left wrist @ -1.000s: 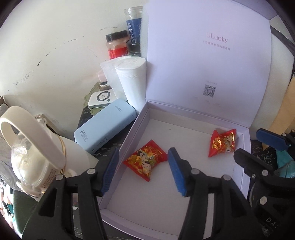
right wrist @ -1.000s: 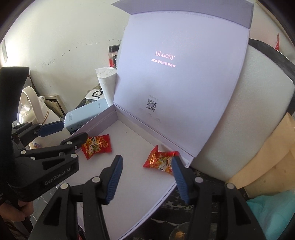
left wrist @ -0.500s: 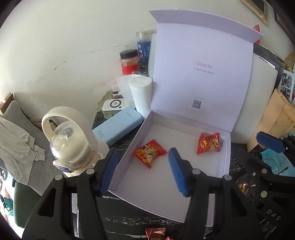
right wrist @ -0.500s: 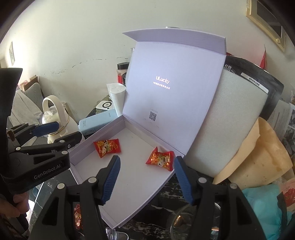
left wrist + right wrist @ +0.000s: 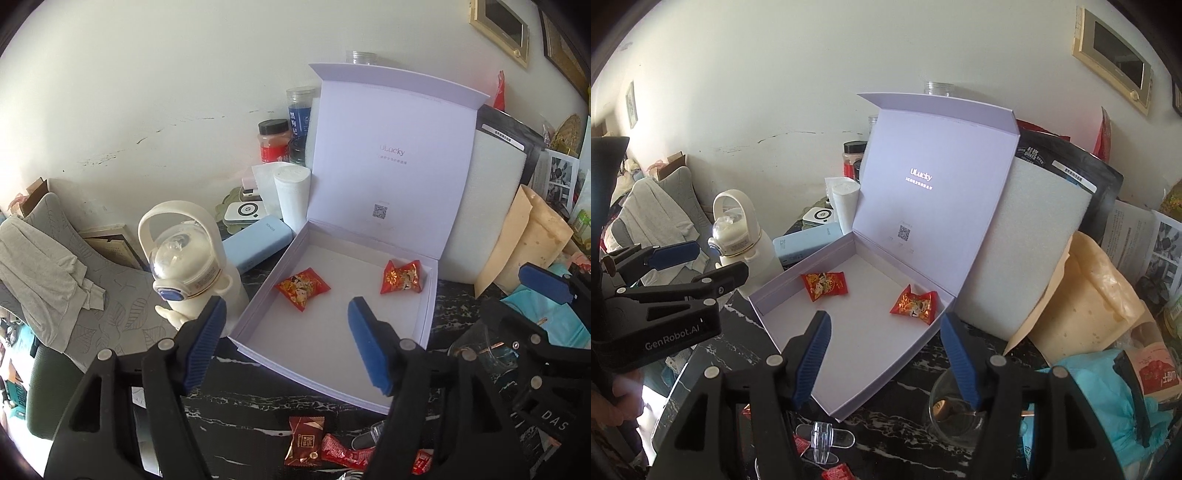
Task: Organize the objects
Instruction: 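Move both tools back toward the cable and pinwheel on the table, then grasp the red pinwheel toy with the right tool, then grasp the coiled white charging cable with the left tool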
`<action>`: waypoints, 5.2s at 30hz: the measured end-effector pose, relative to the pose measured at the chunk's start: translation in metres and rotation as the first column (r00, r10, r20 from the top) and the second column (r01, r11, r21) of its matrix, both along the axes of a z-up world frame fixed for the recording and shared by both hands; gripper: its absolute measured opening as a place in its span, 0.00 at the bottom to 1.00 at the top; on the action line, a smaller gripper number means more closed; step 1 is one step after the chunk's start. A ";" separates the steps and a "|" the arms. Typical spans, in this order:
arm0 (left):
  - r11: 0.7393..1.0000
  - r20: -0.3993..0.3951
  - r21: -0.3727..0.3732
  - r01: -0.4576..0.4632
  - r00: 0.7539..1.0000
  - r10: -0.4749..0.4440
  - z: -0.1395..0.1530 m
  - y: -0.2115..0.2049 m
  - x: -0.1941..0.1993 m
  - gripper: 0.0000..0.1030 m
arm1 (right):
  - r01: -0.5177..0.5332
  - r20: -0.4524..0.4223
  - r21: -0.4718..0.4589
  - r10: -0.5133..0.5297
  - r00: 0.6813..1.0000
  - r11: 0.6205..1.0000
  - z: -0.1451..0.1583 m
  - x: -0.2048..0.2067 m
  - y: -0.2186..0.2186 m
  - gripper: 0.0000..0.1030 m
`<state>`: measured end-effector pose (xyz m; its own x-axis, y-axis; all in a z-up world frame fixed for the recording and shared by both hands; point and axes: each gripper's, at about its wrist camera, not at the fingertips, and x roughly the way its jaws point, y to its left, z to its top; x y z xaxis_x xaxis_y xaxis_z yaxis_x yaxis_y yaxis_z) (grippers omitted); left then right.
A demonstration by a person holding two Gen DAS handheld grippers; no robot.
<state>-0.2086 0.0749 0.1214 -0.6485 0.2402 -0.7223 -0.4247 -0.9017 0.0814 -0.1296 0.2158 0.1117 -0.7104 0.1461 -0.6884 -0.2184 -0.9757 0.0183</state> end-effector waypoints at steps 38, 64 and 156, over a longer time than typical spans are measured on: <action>0.999 0.101 0.026 -0.032 0.994 0.029 -0.047 -0.051 0.131 0.70 | -0.130 0.028 -0.028 0.131 0.991 0.991 -0.044 0.126 -0.058 0.61; 0.999 0.203 -0.044 0.028 0.979 -0.018 -0.115 -0.058 0.180 0.70 | -0.218 0.094 -0.116 0.230 0.969 0.969 -0.124 0.171 -0.088 0.61; 0.986 0.165 0.106 0.132 0.975 -0.148 -0.083 -0.043 0.155 0.52 | -0.303 -0.034 -0.111 0.301 0.953 0.946 -0.088 0.141 -0.065 0.21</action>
